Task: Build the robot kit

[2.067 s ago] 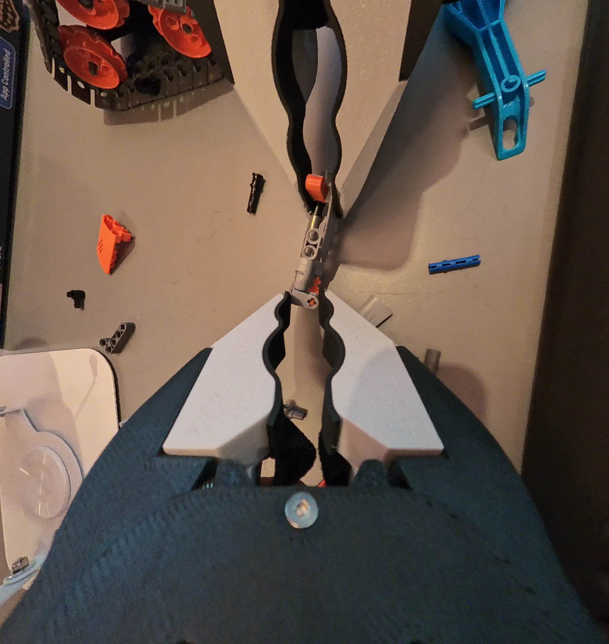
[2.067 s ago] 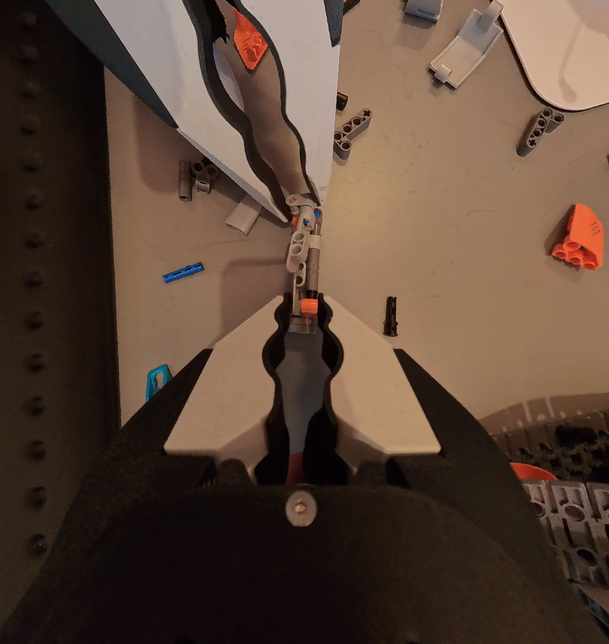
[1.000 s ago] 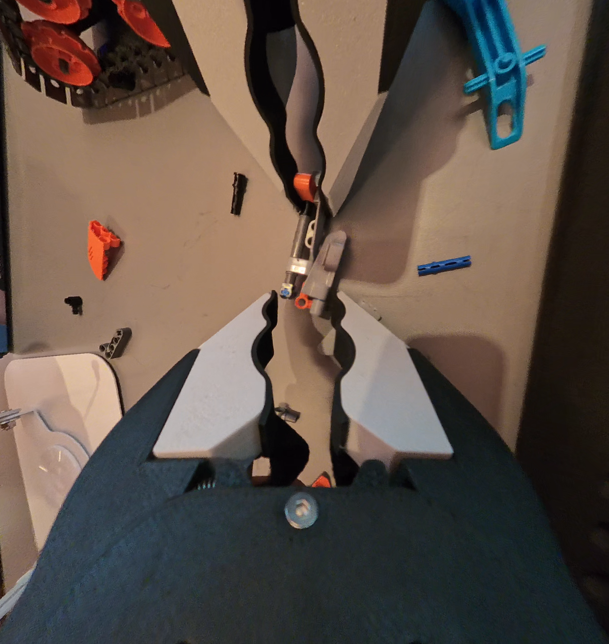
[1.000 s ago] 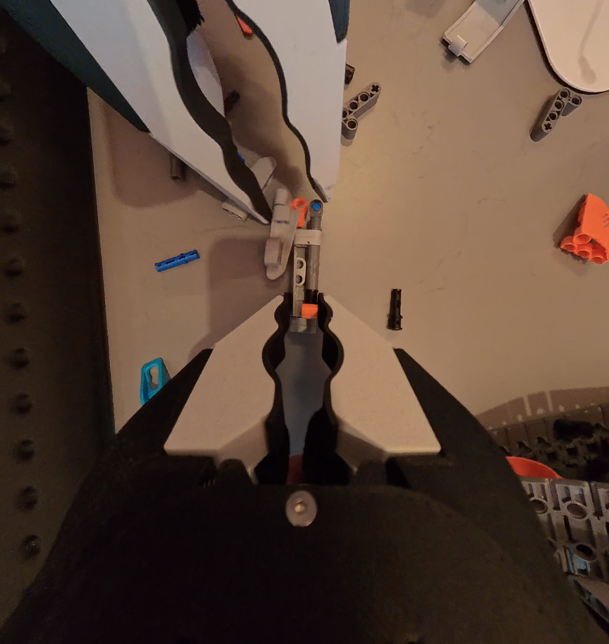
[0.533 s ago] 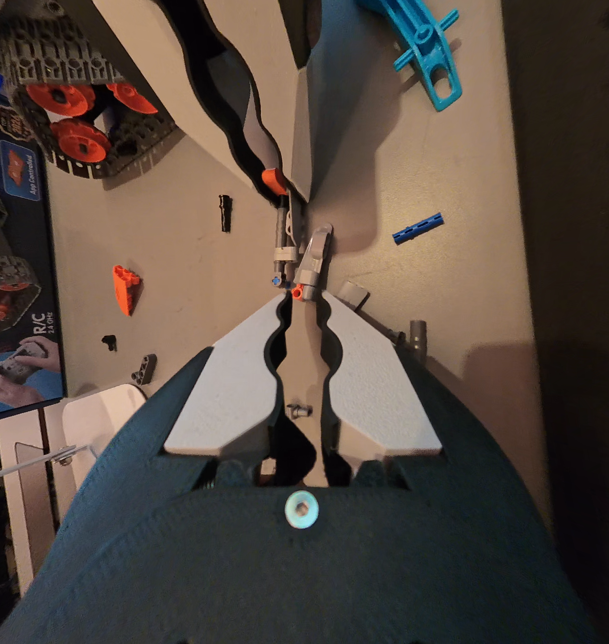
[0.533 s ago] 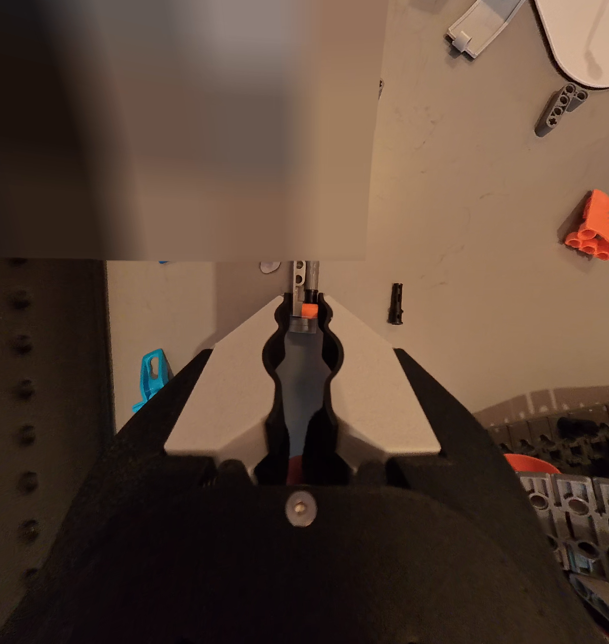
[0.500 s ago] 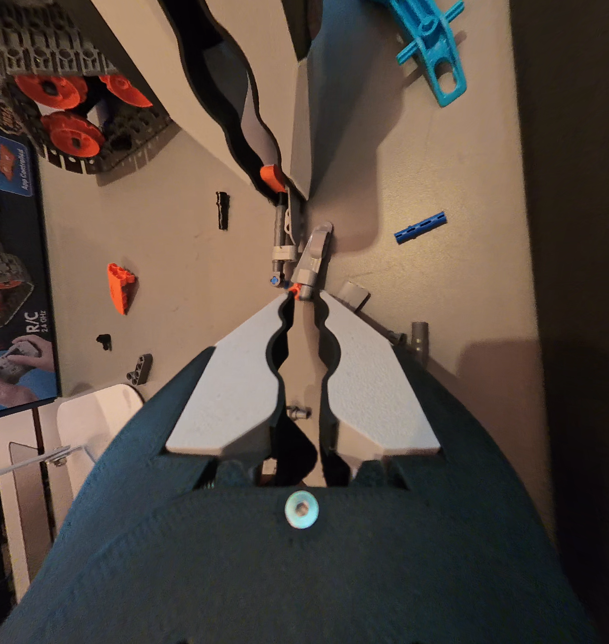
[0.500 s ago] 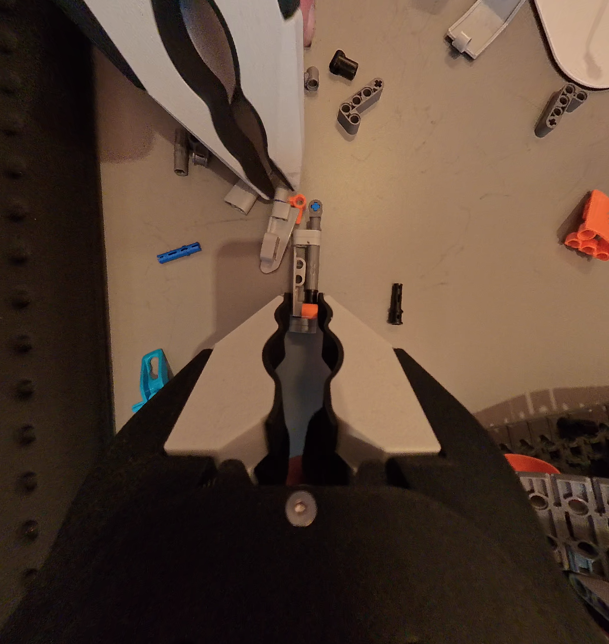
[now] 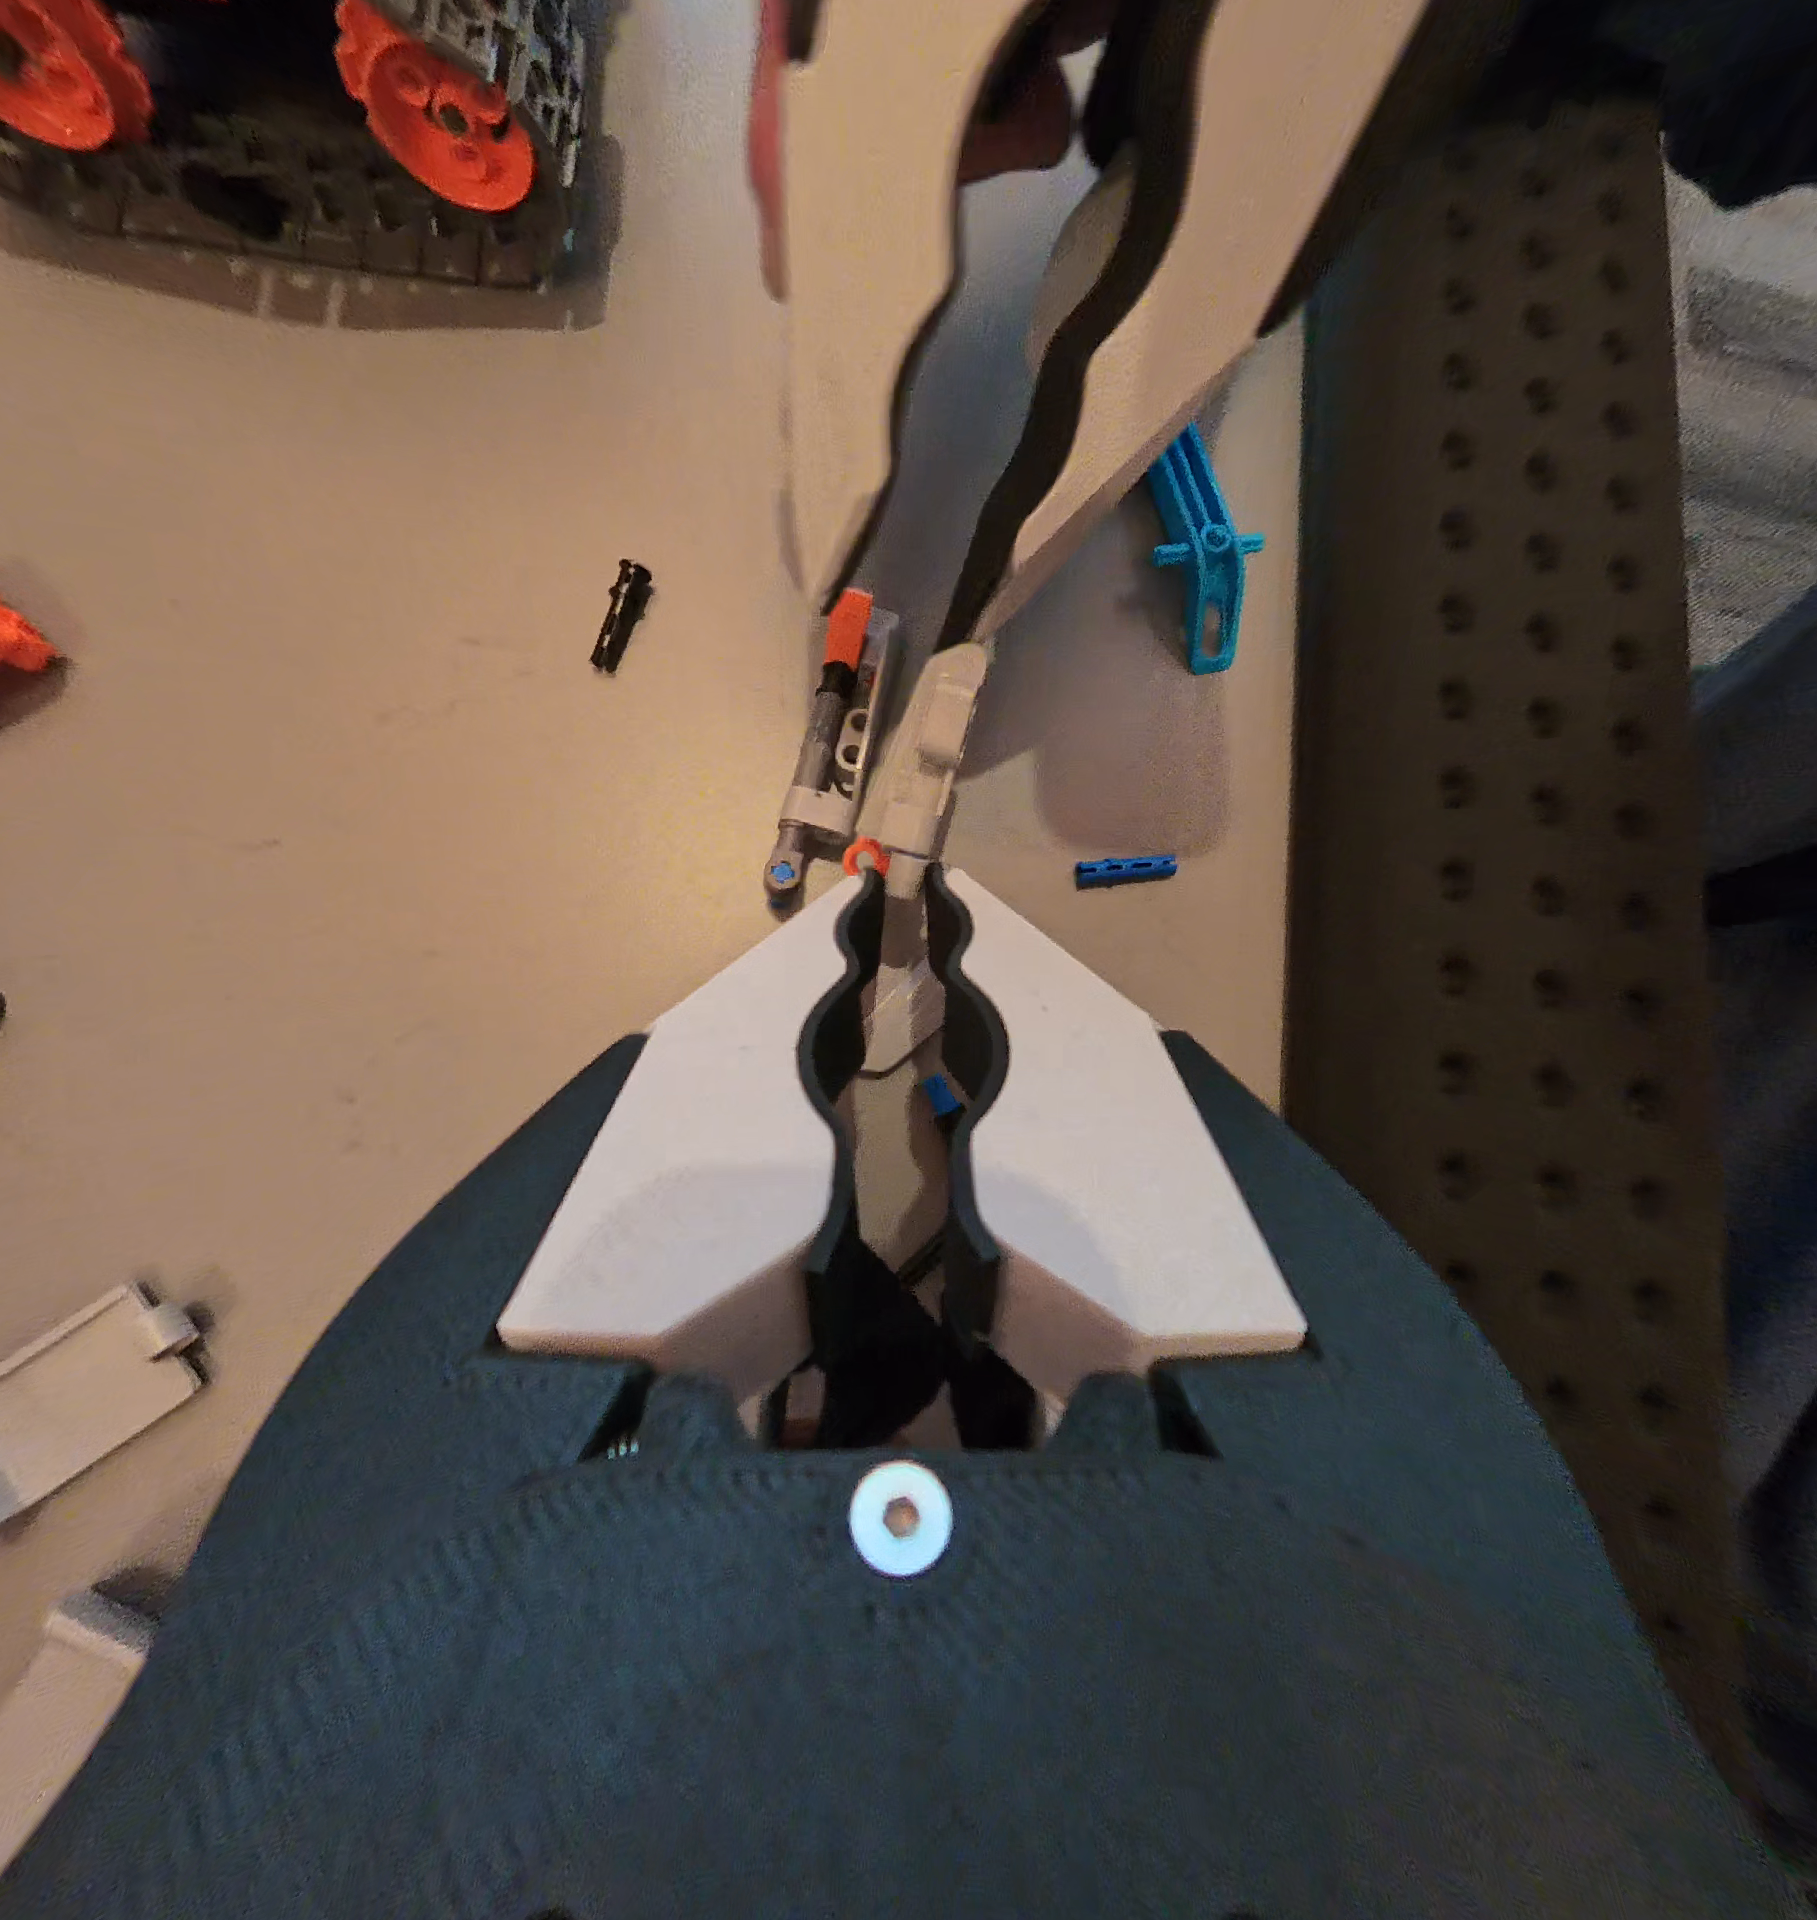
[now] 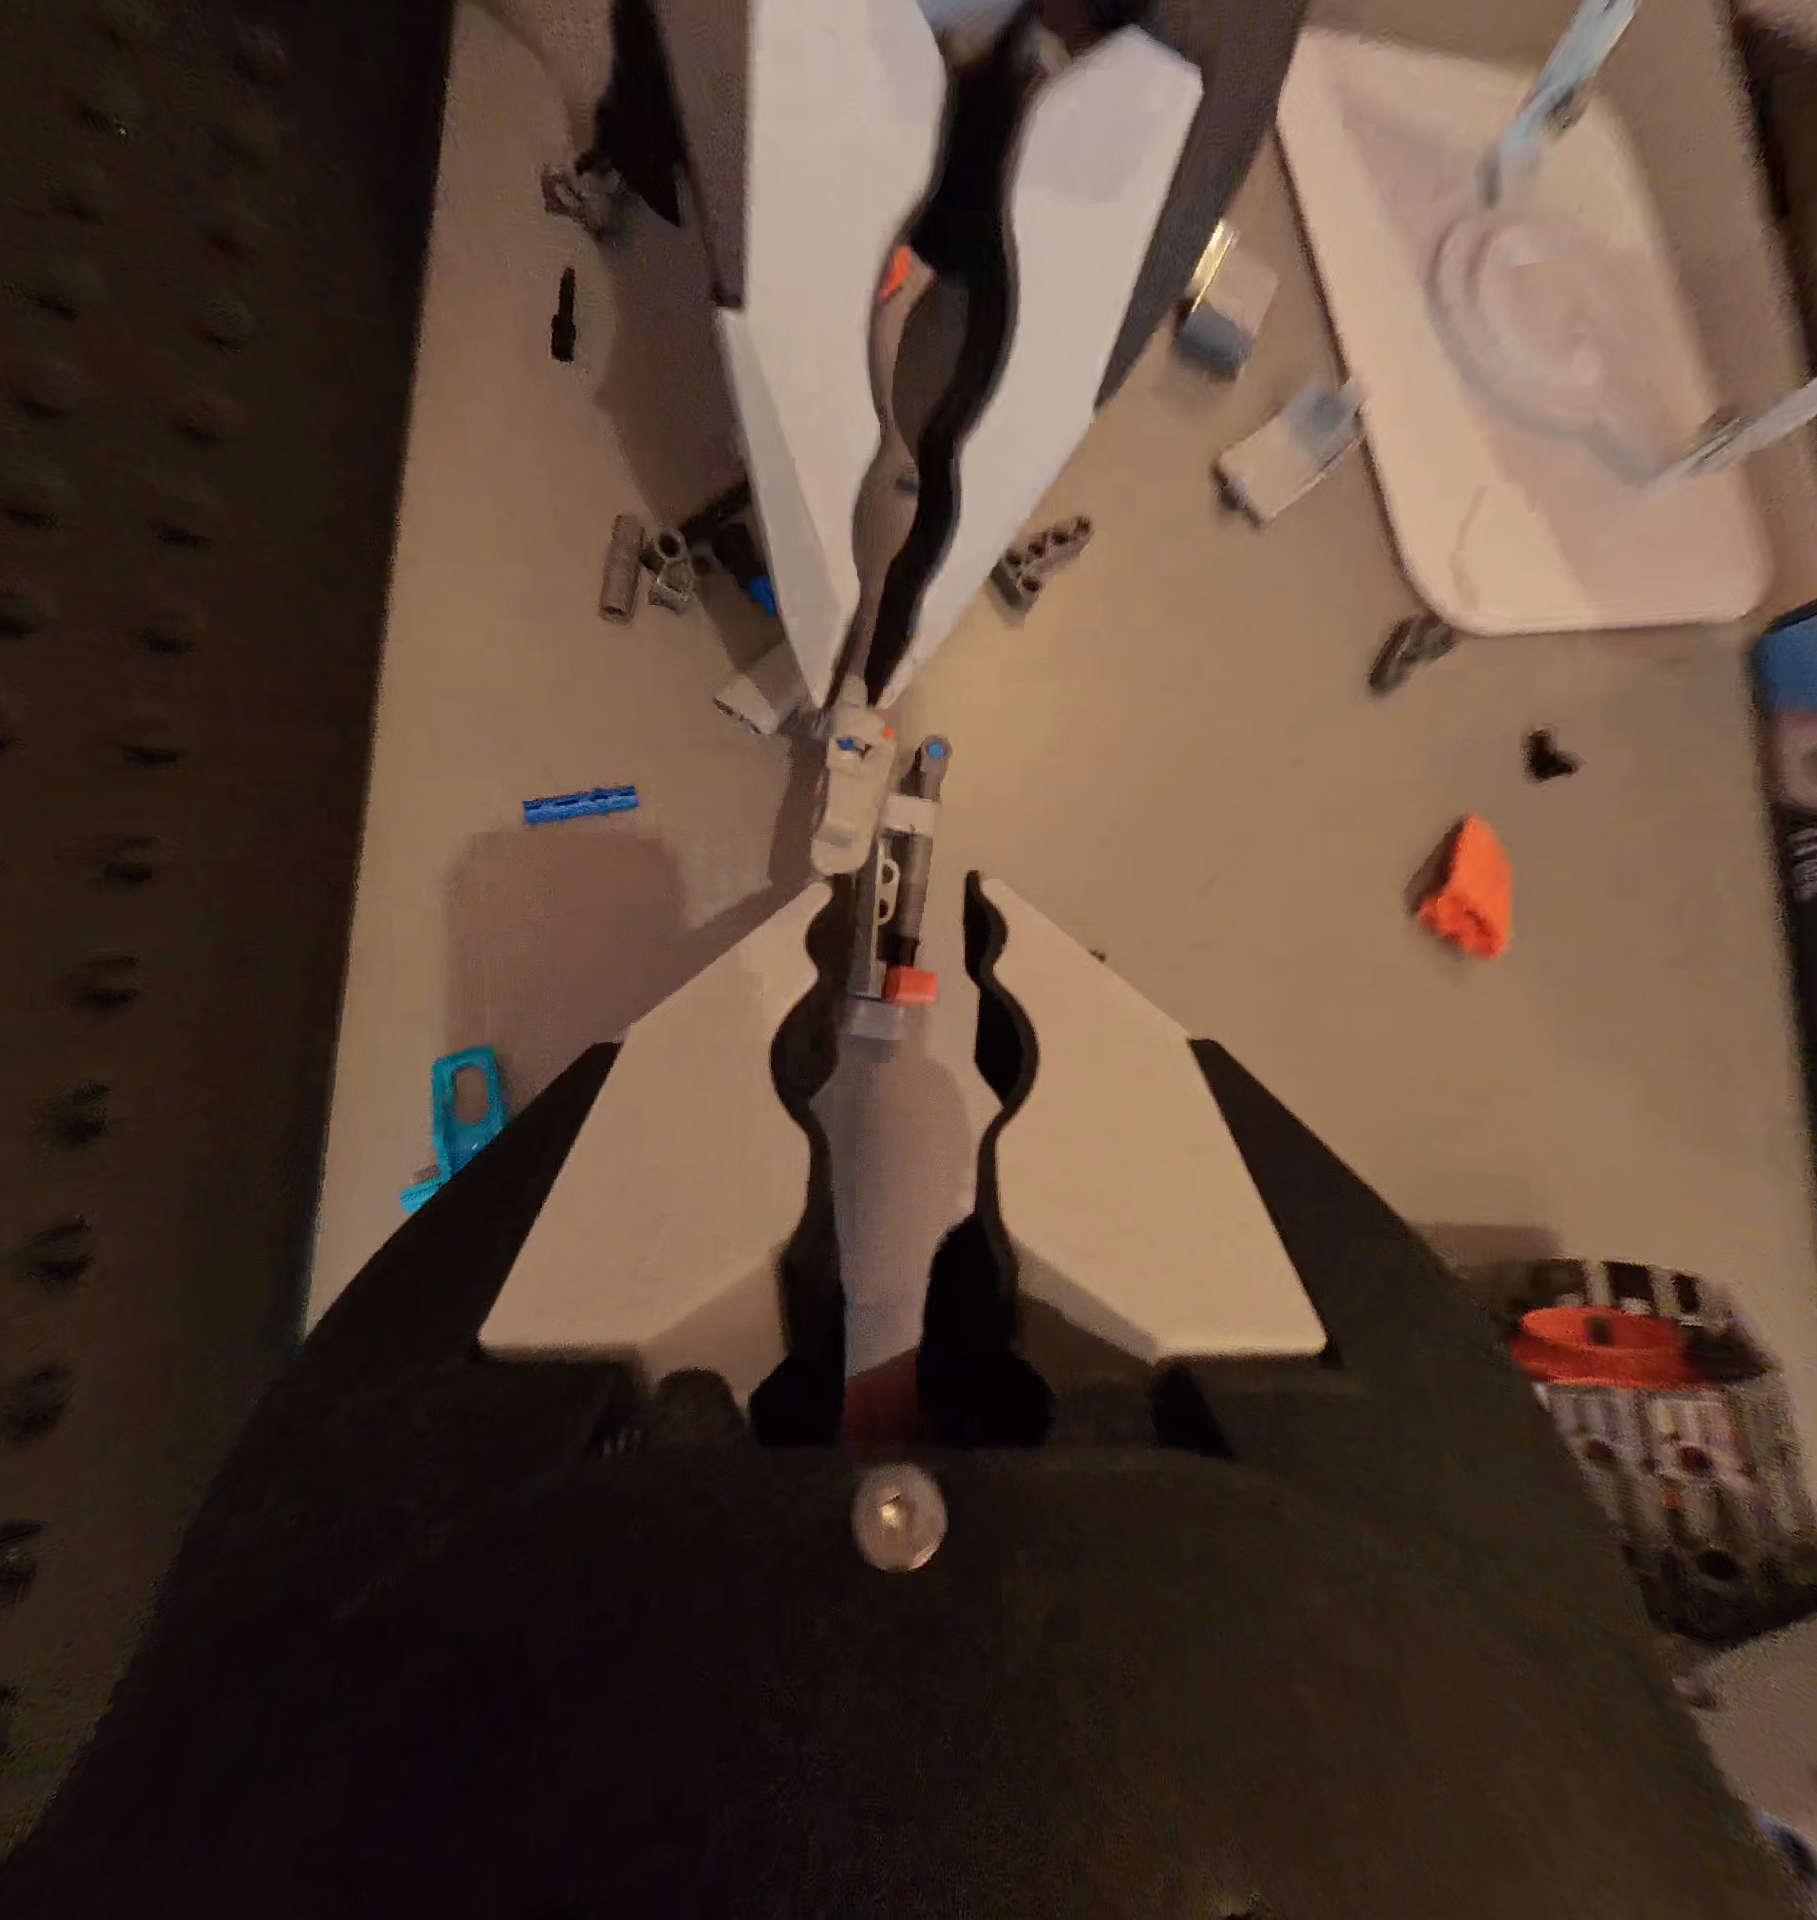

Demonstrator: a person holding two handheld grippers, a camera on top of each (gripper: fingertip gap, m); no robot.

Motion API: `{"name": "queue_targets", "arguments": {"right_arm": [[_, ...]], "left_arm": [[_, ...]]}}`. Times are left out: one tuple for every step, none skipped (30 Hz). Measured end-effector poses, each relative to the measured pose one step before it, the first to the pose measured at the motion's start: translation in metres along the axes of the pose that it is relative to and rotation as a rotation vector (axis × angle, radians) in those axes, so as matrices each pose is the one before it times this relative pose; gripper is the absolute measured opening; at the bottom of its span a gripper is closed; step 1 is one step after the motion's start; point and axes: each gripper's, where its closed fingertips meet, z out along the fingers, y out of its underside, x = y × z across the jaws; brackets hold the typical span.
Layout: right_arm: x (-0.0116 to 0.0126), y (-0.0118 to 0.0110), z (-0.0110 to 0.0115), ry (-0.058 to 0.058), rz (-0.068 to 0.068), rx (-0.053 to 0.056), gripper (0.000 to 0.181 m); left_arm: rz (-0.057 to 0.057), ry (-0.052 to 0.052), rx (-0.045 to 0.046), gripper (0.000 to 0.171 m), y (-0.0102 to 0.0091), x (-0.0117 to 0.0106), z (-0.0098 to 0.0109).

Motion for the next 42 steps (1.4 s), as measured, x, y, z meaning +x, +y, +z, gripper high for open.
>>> {"name": "queue_targets", "arguments": {"right_arm": [[-0.00006, -0.00407, -0.00199, 0.0289, -0.0476, 0.006, 0.016], [-0.00039, -0.00174, -0.00073, 0.0298, -0.0559, -0.0077, 0.014], [-0.00063, -0.00008, -0.00035, 0.025, -0.0506, -0.0164, 0.012], [-0.00111, -0.00085, -0.00047, 0.0144, -0.0349, -0.0092, 0.013], [-0.00174, -0.00215, -0.00044, 0.004, -0.0238, 0.0018, 0.015], [0.00057, 0.00034, -0.00084, 0.0115, -0.0211, -0.0115, 0.017], [0.004, 0.00302, -0.00219, 0.0265, -0.0255, -0.0239, 0.02], [0.00118, -0.00062, -0.00345, 0.0105, -0.0251, 0.002, 0.023], [-0.00399, -0.00687, -0.00331, -0.0174, -0.0111, 0.0379, 0.024], [-0.00468, -0.00622, -0.00168, -0.0184, -0.0087, 0.0267, 0.026], [-0.00112, -0.00076, 0.00037, 0.0065, -0.0233, -0.0094, 0.027], [0.00198, 0.00098, 0.00169, 0.0261, -0.0239, -0.017, 0.027], [0.00055, 0.00004, 0.00305, 0.0159, -0.0154, -0.0071, 0.027], [-0.00082, -0.00008, 0.00412, 0.0095, -0.0179, -0.0045, 0.026], [0.00311, 0.00188, 0.00471, 0.0332, -0.0213, -0.0162, 0.023], [0.00592, 0.00349, 0.00438, 0.046, -0.0182, -0.0243, 0.02], [0.00128, 0.002, 0.00254, 0.0116, -0.0147, -0.0098, 0.017], [-0.00051, 0.00041, 0.00125, -0.0075, 0.0055, 0.004, 0.014], [-0.00048, 0.00152, 0.00124, -0.0132, 0.0228, -0.0002, 0.011], [-0.00144, 0.0021, 0.00106, -0.0186, 0.0208, -0.0031, 0.008], [-0.00043, 0.00018, 0.00009, -0.0136, 0.0238, 0.0082, 0.005], [-0.00043, -0.00165, -0.00072, -0.0217, 0.0423, 0.0163, 0.004], [-0.00023, -0.0018, -0.00103, -0.0291, 0.0573, 0.0185, 0.004], [0.00053, -0.00007, -0.00029, -0.0287, 0.0611, 0.0135, 0.004], [-0.00027, 0.00165, 0.00036, -0.0337, 0.0543, 0.0065, 0.004], [0.00039, 0.00177, 0.00072, -0.024, 0.0441, 0.0061, 0.004], [0.00234, 0.00149, 0.00057, -0.0091, 0.0383, 0.0064, 0.004], [0.00169, 0.00096, 0.00037, -0.011, 0.0348, 0.0051, 0.004], [0.00017, -0.00004, -0.00009, -0.0148, 0.0227, 0.0083, 0.003], [-0.00028, -0.00131, -0.00065, -0.0091, 0.0114, 0.0104, 0.003], [-0.00039, -0.00124, -0.00054, -0.0054, 0.0068, 0.0067, 0.003], [-0.00096, -0.00088, -0.00018, -0.005, 0.0016, 0.002, 0.003], [-0.00081, -0.00012, 0.00016, -0.0027, 0.0014, -0.002, 0.003], [-0.00013, 0.00073, 0.00034, -0.0005, 0.0052, -0.0053, 0.003], [0.00087, 0.00124, 0.00025, 0.0041, 0.0049, -0.0056, 0.003], [0.00069, 0.0006, -0.00019, 0.0005, 0.0042, 0.0007, 0.003], [0.00047, -0.00018, -0.00062, -0.0045, 0.0113, 0.0056, 0.003], [0.00024, -0.00078, -0.00051, -0.0054, 0.0123, 0.0077, 0.003], [-0.00029, -0.00088, -0.00014, -0.005, 0.008, 0.0081, 0.004], [0.00074, -0.00059, -0.00045, 0.0049, 0.0063, 0.006, 0.004], [0.00102, 0.0013, -0.00085, 0.0045, 0.0097, -0.0048, 0.013], [-0.00044, 0.0039, -0.0012, -0.0093, 0.0136, -0.0165, 0.016]], "left_arm": [[-0.0178, 0.0181, 0.00241, 0.007, 0.0003, 0.00042, -0.00029], [-0.0256, 0.0124, 0.00578, 0.007, -0.00055, -0.00092, -0.00049], [-0.0212, 0.0112, 0.0111, 0.007, -0.00148, -0.00103, -0.00096], [-0.0155, 0.0192, 0.001, 0.007, -0.00008, 0.00073, -0.00067], [-0.0109, 0.012, -0.00185, 0.007, 0.00038, -0.00012, -0.00042], [-0.0103, 0.0162, 0.01162, 0.007, -0.002, 0.00089, -0.00076], [-0.0087, 0.027, 0.01469, 0.007, -0.00274, 0.00279, -0.00075], [-0.0093, 0.0078, 0.00457, 0.007, -0.00142, -0.00001, -0.00044], [-0.0039, -0.0035, 0.00384, 0.007, -0.00146, -0.00178, -0.00042], [-0.0007, 0.0103, 0.00227, 0.006, -0.00076, 0.00053, -0.00015], [-0.0034, 0.014, 0.00343, 0.007, -0.00057, 0.00117, -0.00017], [-0.0049, 0.0107, 0.00585, 0.007, -0.00107, 0.00068, 0.00006], [-0.0047, 0.0179, 0.00762, 0.007, -0.00125, 0.00179, 0.00014], [-0.005, 0.0158, 0.00448, 0.007, -0.00069, 0.00151, 0.00039], [-0.0036, 0.0058, 0.00277, 0.007, -0.0003, 0.00035, 0.00046], [-0.0054, 0.0074, 0.00456, 0.007, -0.00048, 0.00053, 0.00025], [-0.0048, 0.0019, 0.00342, 0.007, -0.00026, -0.00044, -0.00016], [-0.0027, -0.001, 0.0037, 0.007, -0.00015, -0.00097, -0.00043], [-0.0057, -0.0005, 0.01043, 0.007, -0.00098, -0.00116, -0.00119], [-0.0009, -0.001, 0.01267, 0.007, -0.00168, -0.00068, -0.00138], [0.0265, -0.0193, 0.00102, 0.007, -0.00036, -0.00105, -0.00114], [0.0539, -0.0364, 0.00773, 0.009, -0.00205, -0.00081, -0.00153], [0.0467, -0.0566, 0.00406, 0.016, -0.00222, -0.00375, -0.00237], [0.0564, -0.0739, -0.01949, 0.023, 0.00052, -0.00647, -0.0022], [0.0756, -0.0606, -0.01114, 0.024, -0.00048, -0.0032, -0.00179], [0.0793, -0.042, 0.00435, 0.028, -0.00264, -0.00019, -0.00145], [0.0711, -0.0428, -0.01631, 0.031, 0.00024, -0.00051, -0.00026], [0.0534, -0.032, -0.03139, 0.039, 0.00204, 0.00046, 0.00099], [0.0337, -0.0282, -0.02682, 0.04, 0.00143, -0.00033, 0.00168], [0.0238, -0.0253, -0.02334, 0.037, 0.00123, -0.0008, 0.00272], [0.0222, -0.0056, -0.0083, 0.033, -0.00062, 0.00183, 0.00277], [0.0238, 0.0089, 0.01385, 0.028, -0.00333, 0.00391, 0.00175], [0.0125, 0.0022, 0.00843, 0.023, -0.00249, 0.00189, 0.00117], [0.0048, -0.0107, 0.00088, 0.02, -0.00128, -0.00135, 0.00045], [0.0037, 0.0044, 0.00217, 0.015, -0.00084, 0.00077, -0.0001], [-0.002, -0.0005, 0.00472, 0.014, -0.00083, -0.00034, -0.00019], [-0.0098, -0.0007, 0.00013, 0.014, -0.00012, -0.00084, 0.0], [-0.0028, 0.0062, -0.00044, 0.014, -0.0001, 0.00032, -0.00029], [0.0066, 0.0028, 0.00211, 0.014, -0.0004, 0.0003, -0.00089], [-0.0071, -0.0027, -0.00307, 0.014, 0.00023, -0.00143, -0.00067], [-0.0115, -0.0017, -0.0103, 0.014, 0.0015, -0.00182, -0.00011], [-0.0064, 0.0056, 0.00101, 0.014, 0.00042, -0.00063, 0.00016]]}}
